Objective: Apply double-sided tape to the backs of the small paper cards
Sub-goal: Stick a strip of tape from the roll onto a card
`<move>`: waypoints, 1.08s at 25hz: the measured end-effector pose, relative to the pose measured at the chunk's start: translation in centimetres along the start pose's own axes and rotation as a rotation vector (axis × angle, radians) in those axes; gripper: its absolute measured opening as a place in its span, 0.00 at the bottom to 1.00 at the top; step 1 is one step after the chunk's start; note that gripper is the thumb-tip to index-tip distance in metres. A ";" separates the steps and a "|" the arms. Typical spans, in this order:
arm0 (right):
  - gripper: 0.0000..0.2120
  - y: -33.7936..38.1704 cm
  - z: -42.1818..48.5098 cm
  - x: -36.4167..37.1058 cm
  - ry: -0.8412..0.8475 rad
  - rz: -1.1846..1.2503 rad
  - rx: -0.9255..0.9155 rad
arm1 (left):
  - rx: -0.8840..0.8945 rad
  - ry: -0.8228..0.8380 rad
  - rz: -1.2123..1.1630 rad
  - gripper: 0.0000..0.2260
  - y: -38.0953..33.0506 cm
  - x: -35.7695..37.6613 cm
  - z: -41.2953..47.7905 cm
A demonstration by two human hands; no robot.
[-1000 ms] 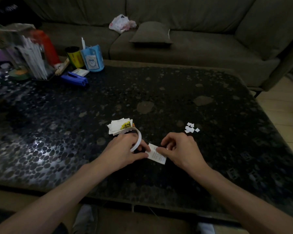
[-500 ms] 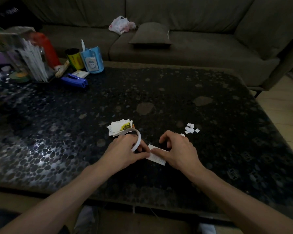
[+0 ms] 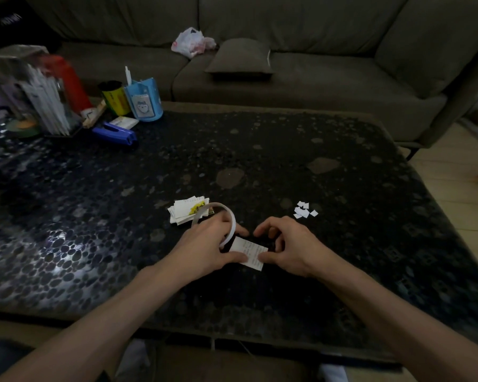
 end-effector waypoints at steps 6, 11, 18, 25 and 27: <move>0.24 -1.0 0.1 0.5 0.002 -0.008 -0.062 | 0.019 0.077 -0.011 0.17 -0.1 -0.1 0.9; 0.27 -1.0 0.4 0.9 -0.026 -0.071 -0.072 | 0.049 0.083 -0.008 0.21 0.1 -0.1 0.9; 0.24 -0.7 0.4 0.8 -0.020 -0.061 -0.047 | 0.062 0.061 -0.019 0.18 -0.1 -0.1 0.7; 0.03 -0.8 0.5 0.2 -0.009 0.275 -0.077 | -0.021 -0.078 -0.403 0.07 -0.6 -1.1 0.7; 0.03 -0.6 0.2 0.1 -0.027 0.563 -0.037 | -0.074 -0.134 -0.466 0.10 -0.7 -1.6 0.6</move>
Point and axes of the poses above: each hand's wrist, its own z-axis towards the middle knuckle, its own x-axis out of the palm, y = z × x, the point moved 1 cm from there along z, towards the middle knuckle, and after that the axes turned 3 degrees about x, right-handed, at the moved point
